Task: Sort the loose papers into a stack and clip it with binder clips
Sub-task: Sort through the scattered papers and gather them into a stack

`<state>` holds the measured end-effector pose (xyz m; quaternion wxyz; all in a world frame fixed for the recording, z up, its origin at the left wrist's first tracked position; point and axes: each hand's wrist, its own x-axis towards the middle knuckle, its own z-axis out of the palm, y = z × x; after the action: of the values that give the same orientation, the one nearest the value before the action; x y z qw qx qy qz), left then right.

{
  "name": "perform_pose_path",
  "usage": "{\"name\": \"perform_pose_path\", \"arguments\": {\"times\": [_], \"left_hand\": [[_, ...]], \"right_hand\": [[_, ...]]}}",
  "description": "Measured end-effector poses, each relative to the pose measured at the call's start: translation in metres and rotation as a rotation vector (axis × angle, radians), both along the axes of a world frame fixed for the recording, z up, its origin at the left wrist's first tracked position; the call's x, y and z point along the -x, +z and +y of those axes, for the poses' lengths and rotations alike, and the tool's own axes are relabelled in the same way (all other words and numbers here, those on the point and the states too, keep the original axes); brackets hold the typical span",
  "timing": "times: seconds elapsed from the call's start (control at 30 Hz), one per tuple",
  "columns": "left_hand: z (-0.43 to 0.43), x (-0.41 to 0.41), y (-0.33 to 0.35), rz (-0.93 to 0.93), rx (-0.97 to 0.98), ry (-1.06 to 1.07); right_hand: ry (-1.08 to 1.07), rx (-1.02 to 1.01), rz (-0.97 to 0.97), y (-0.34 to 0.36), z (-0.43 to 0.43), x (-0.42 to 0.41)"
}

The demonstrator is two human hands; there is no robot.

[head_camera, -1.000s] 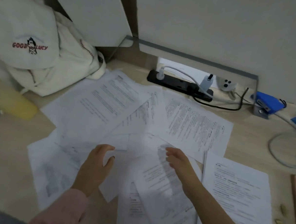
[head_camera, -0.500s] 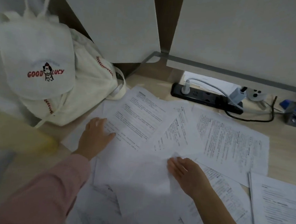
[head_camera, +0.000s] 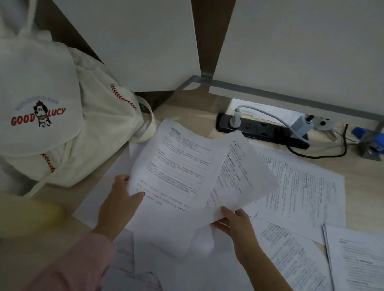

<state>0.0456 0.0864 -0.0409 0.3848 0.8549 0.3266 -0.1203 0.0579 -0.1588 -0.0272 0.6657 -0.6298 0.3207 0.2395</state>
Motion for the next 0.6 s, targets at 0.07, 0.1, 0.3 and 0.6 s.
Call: {"name": "perform_pose_path", "arguments": {"times": [0.07,0.1,0.3,0.6], "left_hand": [[-0.003,0.006,0.006,-0.017,0.045,0.042],[-0.004,0.009,0.008,-0.039,0.06,0.035],[-0.016,0.03,0.024,-0.177,0.398,-0.044],[-0.071,0.061,0.01,-0.195,0.414,-0.145]], "right_hand": [[-0.002,0.022,-0.003,0.001,-0.009,0.0],[-0.003,0.035,0.005,0.003,-0.015,0.0],[0.101,0.262,-0.003,0.003,-0.063,0.007],[0.313,0.178,0.026,0.011,-0.102,0.027]]}}
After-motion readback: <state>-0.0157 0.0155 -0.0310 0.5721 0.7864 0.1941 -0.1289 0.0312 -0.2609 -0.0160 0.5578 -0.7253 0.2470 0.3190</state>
